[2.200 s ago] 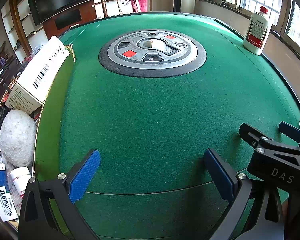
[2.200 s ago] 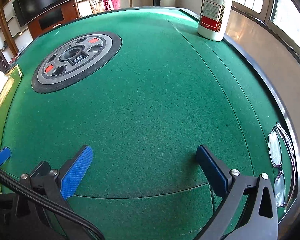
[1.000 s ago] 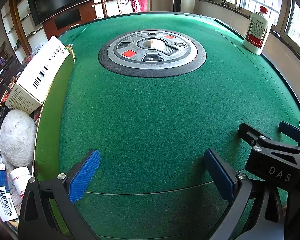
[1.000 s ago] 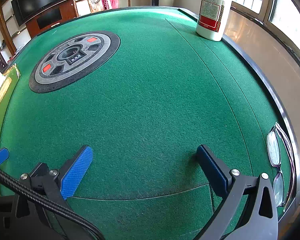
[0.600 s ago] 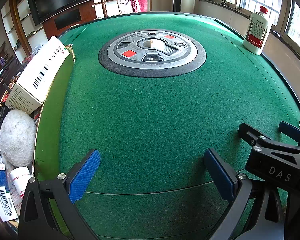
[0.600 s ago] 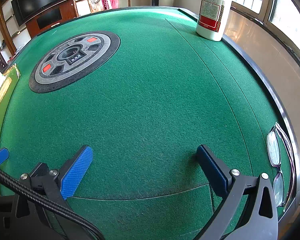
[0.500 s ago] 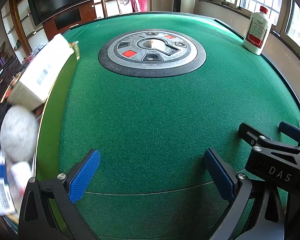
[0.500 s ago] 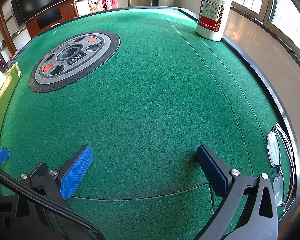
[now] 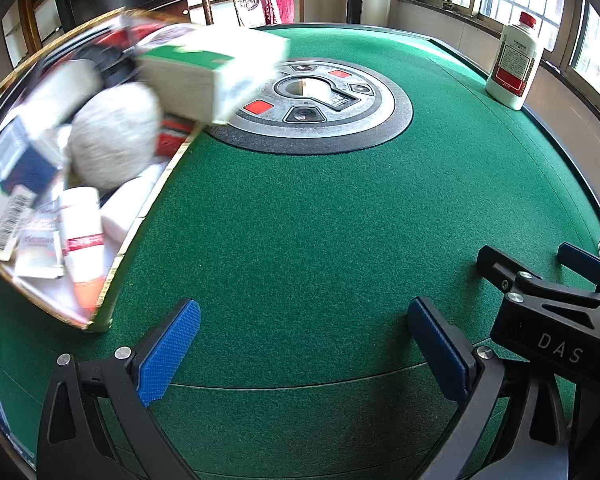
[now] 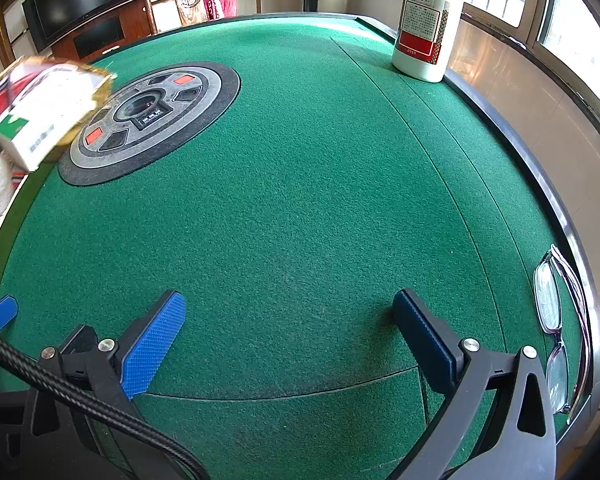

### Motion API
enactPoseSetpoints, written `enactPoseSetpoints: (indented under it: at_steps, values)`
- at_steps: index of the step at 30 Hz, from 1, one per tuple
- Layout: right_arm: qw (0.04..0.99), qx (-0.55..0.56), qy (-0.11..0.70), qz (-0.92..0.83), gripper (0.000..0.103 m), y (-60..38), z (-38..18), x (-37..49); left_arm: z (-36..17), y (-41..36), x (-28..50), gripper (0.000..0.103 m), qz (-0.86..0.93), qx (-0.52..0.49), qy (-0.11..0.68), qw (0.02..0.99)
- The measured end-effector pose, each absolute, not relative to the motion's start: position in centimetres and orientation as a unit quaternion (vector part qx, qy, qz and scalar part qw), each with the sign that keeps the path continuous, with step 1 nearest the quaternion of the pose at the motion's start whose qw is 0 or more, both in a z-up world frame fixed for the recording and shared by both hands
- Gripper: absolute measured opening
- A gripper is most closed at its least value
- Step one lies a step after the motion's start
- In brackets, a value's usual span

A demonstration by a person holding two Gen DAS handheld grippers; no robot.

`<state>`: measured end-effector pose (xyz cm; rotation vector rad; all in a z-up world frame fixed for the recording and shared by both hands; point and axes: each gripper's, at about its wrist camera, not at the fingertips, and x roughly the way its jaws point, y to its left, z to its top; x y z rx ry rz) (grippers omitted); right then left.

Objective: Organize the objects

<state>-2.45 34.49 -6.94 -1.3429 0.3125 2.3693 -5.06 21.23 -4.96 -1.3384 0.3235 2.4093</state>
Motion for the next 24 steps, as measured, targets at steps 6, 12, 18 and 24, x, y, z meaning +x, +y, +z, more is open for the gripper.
enactPoseSetpoints:
  at_steps: [6, 12, 18, 24]
  values:
    - [0.199, -0.48, 0.112, 0.847, 0.103, 34.47, -6.94, -2.47, -4.97, 21.2, -5.05, 0.102, 0.854, -0.474, 0.115, 0.183]
    - [0.199, -0.48, 0.112, 0.847, 0.103, 34.48, -6.96, -2.47, -5.08, 21.23, -5.26, 0.102, 0.853, -0.474, 0.115, 0.183]
    - [0.2, -0.48, 0.112, 0.847, 0.103, 34.35, -6.95, -2.48, -4.98, 21.11, -5.02, 0.102, 0.854, -0.474, 0.114, 0.182]
    - [0.201, -0.48, 0.112, 0.847, 0.103, 34.21, -6.9, -2.46, -5.42, 21.19, -5.73, 0.102, 0.854, -0.474, 0.114, 0.182]
